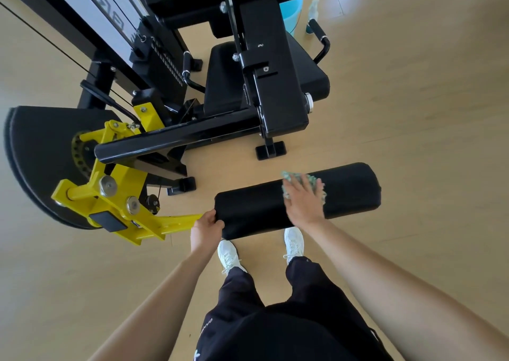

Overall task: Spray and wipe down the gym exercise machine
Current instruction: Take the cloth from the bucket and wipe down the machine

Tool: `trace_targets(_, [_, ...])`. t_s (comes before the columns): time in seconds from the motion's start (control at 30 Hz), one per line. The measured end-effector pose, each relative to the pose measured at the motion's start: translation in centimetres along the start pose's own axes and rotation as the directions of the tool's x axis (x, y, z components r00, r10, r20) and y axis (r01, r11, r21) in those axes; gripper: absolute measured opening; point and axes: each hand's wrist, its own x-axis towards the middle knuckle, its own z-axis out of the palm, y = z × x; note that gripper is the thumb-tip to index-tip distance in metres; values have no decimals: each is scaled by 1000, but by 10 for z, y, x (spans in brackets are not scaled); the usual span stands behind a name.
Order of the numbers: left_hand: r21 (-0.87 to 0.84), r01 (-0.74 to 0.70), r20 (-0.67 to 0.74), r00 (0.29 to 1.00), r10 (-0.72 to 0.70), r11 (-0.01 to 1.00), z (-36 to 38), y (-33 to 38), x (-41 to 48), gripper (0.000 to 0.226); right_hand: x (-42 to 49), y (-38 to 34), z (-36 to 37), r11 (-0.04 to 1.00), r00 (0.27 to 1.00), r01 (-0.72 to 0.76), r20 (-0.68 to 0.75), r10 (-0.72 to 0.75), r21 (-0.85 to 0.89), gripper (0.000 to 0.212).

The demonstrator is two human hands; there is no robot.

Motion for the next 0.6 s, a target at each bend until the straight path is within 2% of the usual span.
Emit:
trace_targets(0.17, [-4, 52, 18, 998, -52, 999, 3, -18, -12, 24, -7, -87, 27, 945, 932, 327, 164, -323, 4, 59])
trace_targets(0.27, [-17, 62, 70, 996, -61, 998, 7, -32, -20, 42, -17, -112, 42, 898, 883, 437, 211, -419, -49, 65])
trace_targets(0.37, [-106, 101, 112, 990, -89, 989, 8, -40, -24, 52, -18, -101, 44, 872, 863, 485, 194, -466, -63, 67])
trace_targets(0.47, [-163, 144, 136, 983, -123, 976, 7, -44, -19, 44, -18, -68, 35, 909, 908, 411, 125, -401, -71, 67])
trace_targets(0.6, [-152, 128, 45, 991, -123, 980, -2, -38, -3, 31, -20, -9, 17, 994, 995, 100, 4, -100, -37, 65])
